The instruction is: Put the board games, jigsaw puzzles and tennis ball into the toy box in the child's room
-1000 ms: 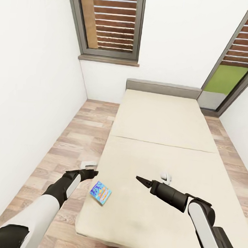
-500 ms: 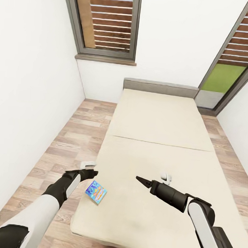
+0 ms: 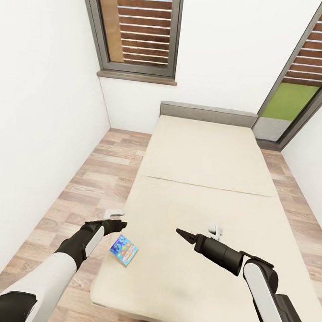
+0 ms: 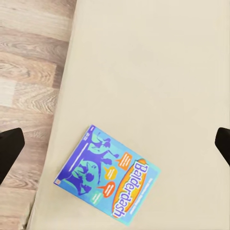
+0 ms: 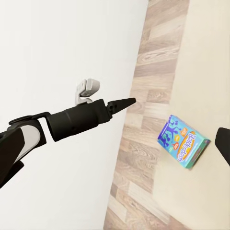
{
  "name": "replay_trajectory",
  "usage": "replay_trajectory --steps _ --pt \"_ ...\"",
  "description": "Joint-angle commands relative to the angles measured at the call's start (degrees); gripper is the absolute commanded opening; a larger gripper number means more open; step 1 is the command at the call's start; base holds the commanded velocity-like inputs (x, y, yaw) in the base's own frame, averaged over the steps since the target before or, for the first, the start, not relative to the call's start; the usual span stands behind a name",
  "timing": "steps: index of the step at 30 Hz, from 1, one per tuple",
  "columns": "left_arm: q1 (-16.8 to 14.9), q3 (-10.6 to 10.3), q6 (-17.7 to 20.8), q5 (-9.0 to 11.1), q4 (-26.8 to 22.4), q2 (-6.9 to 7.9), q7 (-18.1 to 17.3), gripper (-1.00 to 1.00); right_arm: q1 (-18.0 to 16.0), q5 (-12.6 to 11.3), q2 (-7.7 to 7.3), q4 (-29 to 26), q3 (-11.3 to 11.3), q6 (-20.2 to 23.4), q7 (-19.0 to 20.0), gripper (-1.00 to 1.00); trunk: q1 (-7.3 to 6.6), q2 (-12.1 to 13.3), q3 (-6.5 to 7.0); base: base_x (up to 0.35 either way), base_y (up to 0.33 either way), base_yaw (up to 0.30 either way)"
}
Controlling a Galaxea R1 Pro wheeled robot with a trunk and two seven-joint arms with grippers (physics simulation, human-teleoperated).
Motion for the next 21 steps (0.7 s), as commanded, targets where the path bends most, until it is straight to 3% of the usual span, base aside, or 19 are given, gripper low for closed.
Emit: replay_trajectory --steps 1,21 --pt "0.0 -0.2 0.3 0.5 -0.1 0.05 0.1 1.00 0.0 0.2 -0.02 0.0 0.0 0.2 0.2 1.00 0.04 -0.1 -0.08 0.105 0.119 0.000" --pt "0.0 -0.2 0.3 0.5 -0.2 0.10 0.1 1.00 0.0 0.1 -0.05 0.0 0.0 0.1 0.3 1.00 0.04 -0.1 -0.08 0.025 0.021 -0.009"
